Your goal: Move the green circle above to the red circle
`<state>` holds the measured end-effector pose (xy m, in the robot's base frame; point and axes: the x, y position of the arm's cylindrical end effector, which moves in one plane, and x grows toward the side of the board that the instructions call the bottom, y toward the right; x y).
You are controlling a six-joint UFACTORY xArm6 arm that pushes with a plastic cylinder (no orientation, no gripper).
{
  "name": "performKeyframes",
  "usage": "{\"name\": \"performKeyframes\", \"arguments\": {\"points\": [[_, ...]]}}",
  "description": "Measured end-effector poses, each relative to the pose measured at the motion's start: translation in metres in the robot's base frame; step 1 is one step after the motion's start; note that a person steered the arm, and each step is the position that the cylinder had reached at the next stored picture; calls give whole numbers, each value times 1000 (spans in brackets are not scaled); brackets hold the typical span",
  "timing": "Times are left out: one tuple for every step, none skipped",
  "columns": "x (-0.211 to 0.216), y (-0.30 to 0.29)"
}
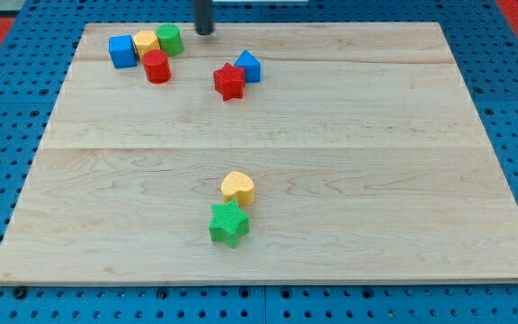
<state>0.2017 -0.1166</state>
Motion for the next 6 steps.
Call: {"name": "performKeyframes", "arguments": {"points": [[21,-25],[15,46],[24,165],[86,205],[142,176],[138,107]]}}
